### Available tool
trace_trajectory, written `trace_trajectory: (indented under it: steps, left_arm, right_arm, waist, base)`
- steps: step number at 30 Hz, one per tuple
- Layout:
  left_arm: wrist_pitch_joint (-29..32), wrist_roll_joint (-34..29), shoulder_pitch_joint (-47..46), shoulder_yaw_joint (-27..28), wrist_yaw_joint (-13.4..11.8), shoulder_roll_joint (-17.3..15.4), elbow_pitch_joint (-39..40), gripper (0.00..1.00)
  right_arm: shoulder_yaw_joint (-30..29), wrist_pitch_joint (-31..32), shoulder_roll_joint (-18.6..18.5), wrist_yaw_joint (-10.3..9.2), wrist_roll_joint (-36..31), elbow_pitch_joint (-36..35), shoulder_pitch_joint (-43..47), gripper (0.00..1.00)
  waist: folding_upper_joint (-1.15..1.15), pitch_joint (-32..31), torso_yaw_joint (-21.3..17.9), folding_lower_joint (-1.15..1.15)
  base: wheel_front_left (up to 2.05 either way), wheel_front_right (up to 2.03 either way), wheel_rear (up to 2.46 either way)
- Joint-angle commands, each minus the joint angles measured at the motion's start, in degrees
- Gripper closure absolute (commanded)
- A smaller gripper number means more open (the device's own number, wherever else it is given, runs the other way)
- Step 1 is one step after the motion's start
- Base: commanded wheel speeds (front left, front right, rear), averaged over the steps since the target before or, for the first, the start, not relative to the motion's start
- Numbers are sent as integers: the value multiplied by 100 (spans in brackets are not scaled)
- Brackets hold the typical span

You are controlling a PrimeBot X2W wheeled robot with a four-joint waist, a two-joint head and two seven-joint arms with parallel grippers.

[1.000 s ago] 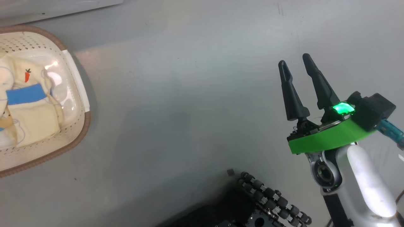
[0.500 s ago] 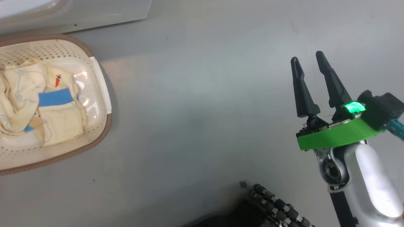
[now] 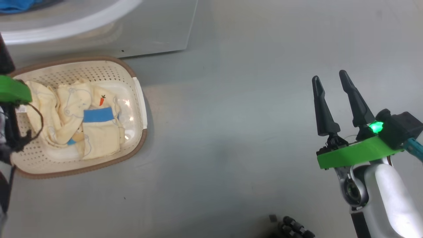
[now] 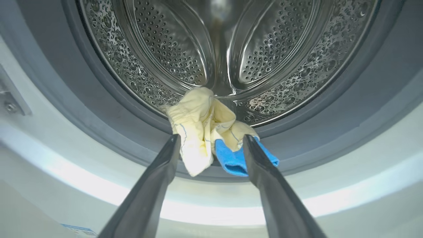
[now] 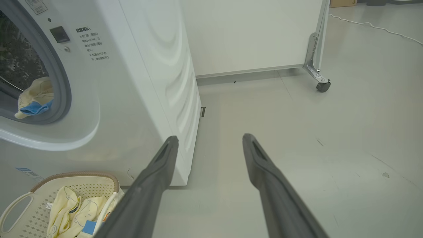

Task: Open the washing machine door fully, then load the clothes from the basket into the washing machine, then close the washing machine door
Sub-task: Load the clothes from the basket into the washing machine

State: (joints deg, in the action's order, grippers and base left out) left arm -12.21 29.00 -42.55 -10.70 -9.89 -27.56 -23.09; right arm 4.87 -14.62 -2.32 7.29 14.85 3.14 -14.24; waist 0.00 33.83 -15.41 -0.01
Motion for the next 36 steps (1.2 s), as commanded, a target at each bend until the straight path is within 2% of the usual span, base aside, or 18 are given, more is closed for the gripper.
trace_trajectory:
  steps: [1,7,14,24,36]
  left_arm:
    - [-50,-2,114,188,-60,-217,264,0]
    - [-171,-45,1171,118,-354,74,908,0]
    - [-248,-131,2244,26,-523,347,1383,0]
    - [-274,-252,3221,-73,-636,688,1734,0]
    - [-278,-407,3900,-277,-743,971,1945,0]
  right_arm:
    - [47,-35,-55,20,-62,-147,128,0]
    - [-13,96,-55,20,-237,-173,273,0]
    - [-58,355,-55,20,-475,-272,481,0]
    - [-155,719,-55,20,-720,-435,813,0]
    - [-236,929,-55,20,-777,-541,1176,0]
  waist:
    - [0,-206,156,1]
    - [0,-649,356,1]
    - [0,-1167,586,1]
    - [0,-1859,884,1]
    - [0,-2453,1057,1]
  base:
    - [0,0,0]
    - [0,0,0]
    - [0,0,0]
    - [0,0,0]
    - [0,0,0]
